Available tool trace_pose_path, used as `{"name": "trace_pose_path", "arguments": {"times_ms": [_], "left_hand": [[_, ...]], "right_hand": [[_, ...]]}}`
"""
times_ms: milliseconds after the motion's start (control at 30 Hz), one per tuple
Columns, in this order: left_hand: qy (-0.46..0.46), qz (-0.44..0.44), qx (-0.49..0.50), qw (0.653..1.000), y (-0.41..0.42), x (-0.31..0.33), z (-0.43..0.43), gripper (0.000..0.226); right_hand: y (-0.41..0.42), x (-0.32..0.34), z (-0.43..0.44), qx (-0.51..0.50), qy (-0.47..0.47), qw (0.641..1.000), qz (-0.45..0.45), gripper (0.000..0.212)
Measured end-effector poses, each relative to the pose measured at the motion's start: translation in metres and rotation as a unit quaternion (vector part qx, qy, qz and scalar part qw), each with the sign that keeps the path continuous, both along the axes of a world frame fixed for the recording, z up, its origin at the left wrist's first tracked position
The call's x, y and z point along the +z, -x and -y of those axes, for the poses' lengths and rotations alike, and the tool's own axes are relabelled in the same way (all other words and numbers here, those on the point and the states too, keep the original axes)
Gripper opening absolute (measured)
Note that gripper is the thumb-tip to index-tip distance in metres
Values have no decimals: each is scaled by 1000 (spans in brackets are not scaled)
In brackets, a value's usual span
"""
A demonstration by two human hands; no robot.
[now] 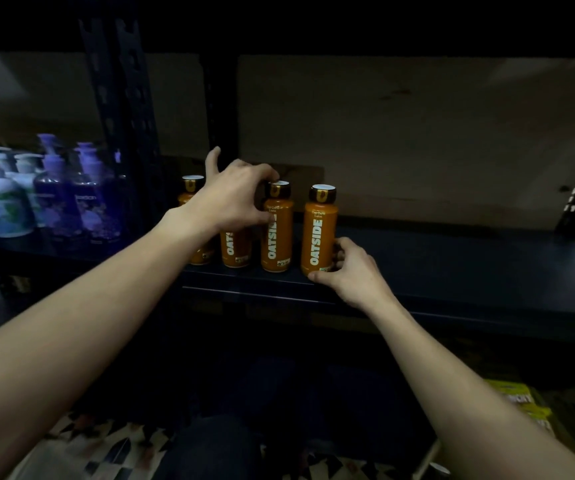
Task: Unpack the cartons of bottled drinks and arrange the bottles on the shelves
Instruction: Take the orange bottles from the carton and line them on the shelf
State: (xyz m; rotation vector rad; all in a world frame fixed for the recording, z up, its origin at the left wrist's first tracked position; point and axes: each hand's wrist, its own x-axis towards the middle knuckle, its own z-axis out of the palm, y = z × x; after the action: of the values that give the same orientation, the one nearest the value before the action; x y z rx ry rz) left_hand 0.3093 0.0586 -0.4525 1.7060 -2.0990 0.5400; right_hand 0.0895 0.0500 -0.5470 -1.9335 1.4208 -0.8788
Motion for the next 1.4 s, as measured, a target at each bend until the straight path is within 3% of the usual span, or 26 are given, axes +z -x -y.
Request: {"name": "trace_pose_path", "arguments": {"times_ms": [533, 1400], "left_hand": [[55, -1, 4, 998, 1, -10, 3, 66], [48, -18, 12, 999, 2, -11, -5, 71]], "right_hand": [[-10, -1, 12, -8, -19, 1000, 6, 81], [-4, -4, 13, 2, -18, 1000, 7, 87]]}}
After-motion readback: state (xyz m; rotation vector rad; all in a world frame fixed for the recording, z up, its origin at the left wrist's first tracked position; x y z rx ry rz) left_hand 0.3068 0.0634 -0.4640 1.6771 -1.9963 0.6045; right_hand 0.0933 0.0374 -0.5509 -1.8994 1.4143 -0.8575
